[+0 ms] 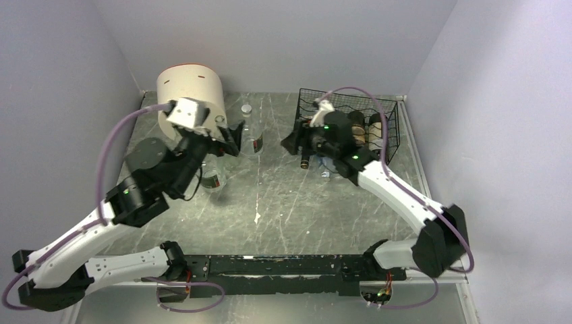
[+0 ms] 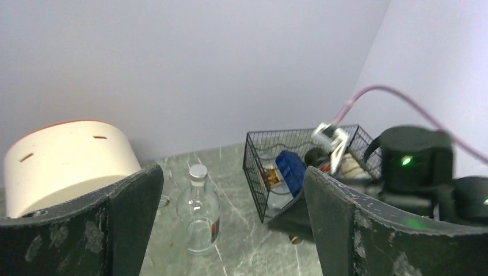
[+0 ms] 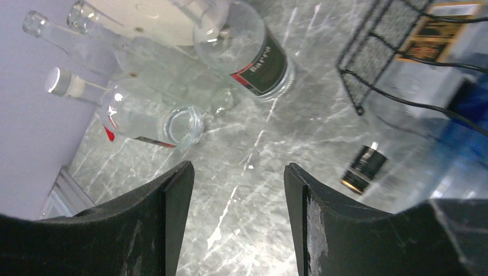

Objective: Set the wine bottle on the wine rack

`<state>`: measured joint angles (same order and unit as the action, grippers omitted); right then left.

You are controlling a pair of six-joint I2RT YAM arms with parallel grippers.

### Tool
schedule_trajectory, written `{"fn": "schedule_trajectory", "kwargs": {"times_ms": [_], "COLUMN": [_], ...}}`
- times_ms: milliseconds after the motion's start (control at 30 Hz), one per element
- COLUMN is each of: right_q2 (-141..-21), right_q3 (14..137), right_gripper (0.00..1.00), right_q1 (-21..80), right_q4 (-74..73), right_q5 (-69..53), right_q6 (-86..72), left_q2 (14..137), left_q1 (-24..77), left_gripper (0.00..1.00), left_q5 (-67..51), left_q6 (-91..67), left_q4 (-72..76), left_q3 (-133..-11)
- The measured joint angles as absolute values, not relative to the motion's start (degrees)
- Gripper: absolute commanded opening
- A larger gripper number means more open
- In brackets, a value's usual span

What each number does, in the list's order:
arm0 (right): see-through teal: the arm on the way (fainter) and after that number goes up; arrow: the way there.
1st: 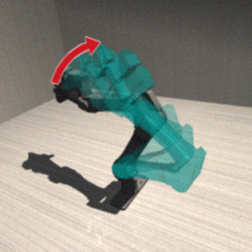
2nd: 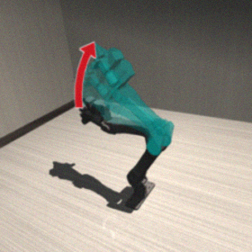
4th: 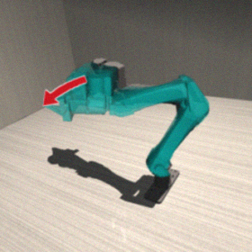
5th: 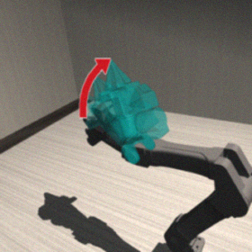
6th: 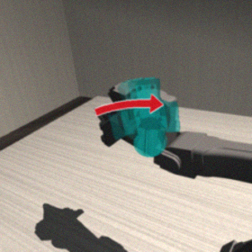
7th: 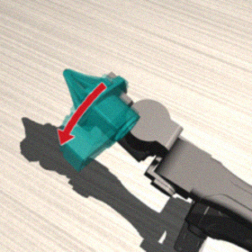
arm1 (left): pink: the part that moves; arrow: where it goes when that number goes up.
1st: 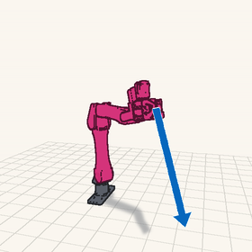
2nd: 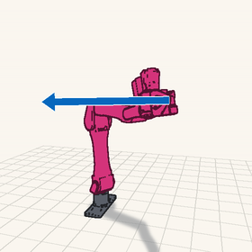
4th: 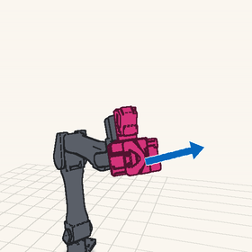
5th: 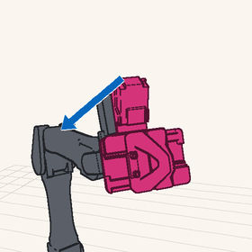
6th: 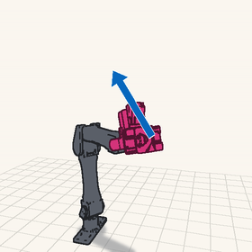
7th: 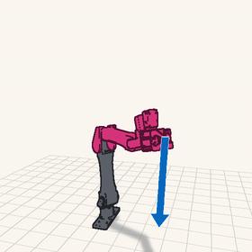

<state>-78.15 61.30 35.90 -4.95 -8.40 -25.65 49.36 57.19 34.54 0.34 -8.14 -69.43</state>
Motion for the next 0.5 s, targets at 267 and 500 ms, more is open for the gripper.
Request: {"fn": "schedule_trajectory", "kwargs": {"times_ms": [267, 500], "right_q2": [-93.76, -105.6], "right_q3": [76.27, 89.08], "right_gripper": [0.64, 0.66], "right_q1": [51.9, 61.08], "right_q4": [-2.37, -1.89], "right_q5": [-1.06, 6.22], "right_q6": [-22.7, -19.33], "left_q2": [42.57, 38.76], "left_q1": [57.19, 57.19], "left_gripper": [0.96, 0.95], "left_q5": [38.22, 39.31], "left_q6": [2.13, 2.15], "left_q4": [-6.22, -6.24], "left_q3": [-66.98, -65.36]}}
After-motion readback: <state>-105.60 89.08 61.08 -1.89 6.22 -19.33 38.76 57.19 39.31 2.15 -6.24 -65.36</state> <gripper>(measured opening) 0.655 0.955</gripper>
